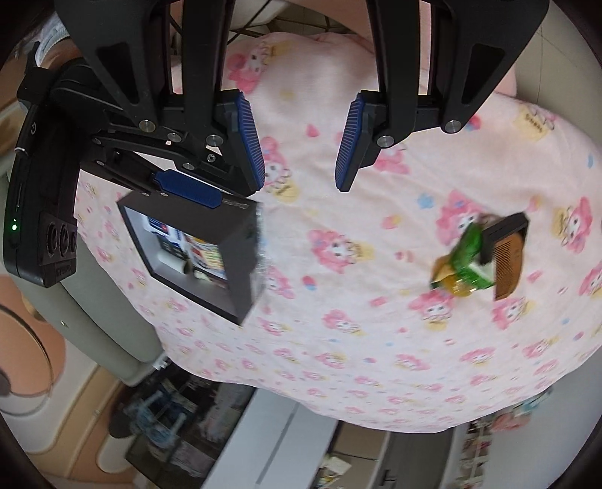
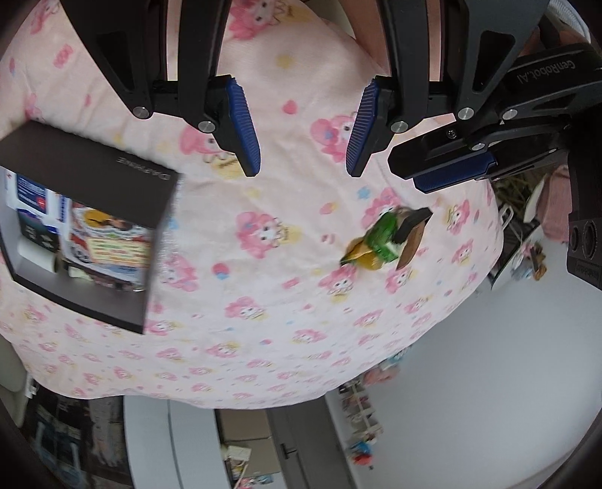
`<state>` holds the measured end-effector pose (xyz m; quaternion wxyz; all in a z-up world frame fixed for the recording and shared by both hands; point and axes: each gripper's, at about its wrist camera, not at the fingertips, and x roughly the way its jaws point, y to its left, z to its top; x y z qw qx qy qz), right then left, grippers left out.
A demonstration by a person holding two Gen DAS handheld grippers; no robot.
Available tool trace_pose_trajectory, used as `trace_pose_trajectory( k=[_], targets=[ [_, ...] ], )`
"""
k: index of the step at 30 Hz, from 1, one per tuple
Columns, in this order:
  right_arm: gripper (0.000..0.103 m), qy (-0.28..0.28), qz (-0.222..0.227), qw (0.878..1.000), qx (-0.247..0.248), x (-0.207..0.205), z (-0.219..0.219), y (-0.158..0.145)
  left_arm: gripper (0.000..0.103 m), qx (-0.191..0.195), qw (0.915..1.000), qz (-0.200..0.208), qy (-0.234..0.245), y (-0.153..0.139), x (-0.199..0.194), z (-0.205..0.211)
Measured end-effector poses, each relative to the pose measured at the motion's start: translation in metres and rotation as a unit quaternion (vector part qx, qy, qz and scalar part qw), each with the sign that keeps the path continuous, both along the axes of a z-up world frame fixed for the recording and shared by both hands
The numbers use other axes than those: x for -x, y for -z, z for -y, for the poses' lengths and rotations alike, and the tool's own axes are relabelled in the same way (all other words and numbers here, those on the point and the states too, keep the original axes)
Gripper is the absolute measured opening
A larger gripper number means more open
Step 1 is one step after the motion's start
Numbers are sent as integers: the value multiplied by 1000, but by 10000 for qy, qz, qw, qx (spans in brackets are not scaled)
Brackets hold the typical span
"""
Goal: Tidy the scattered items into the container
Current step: 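Withdraw the left gripper and move it to the wooden comb, then grasp the wooden comb with the left gripper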
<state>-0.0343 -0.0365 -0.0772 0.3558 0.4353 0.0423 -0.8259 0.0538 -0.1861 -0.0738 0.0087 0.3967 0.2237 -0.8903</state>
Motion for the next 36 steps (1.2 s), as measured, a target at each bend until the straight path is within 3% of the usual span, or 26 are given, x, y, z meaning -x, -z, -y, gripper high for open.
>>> trace_pose_trajectory(
  k=[8,17,27,29,33,36],
  targets=[
    [43,-591,42,9978,-313,0,65,20,40,-412,9963,121,-751,34,-13,61],
    [43,-1055,328,9924,-541,13,133,51,40,-799,9835,177,-1611,72,-7,135],
    [43,-1129,497,9915,-418,43,200,68,40,-1083,9675,-92,-2282,97,18,217],
    [43,-1135,514,9917,-310,51,214,70,41,-1139,9646,-25,-2378,109,30,235],
    [43,-932,685,9927,-344,72,241,86,43,-1613,9560,252,-2438,139,51,266],
    [44,-765,1058,9910,-279,85,244,101,43,-1813,9545,310,-2346,148,57,271]
  ],
)
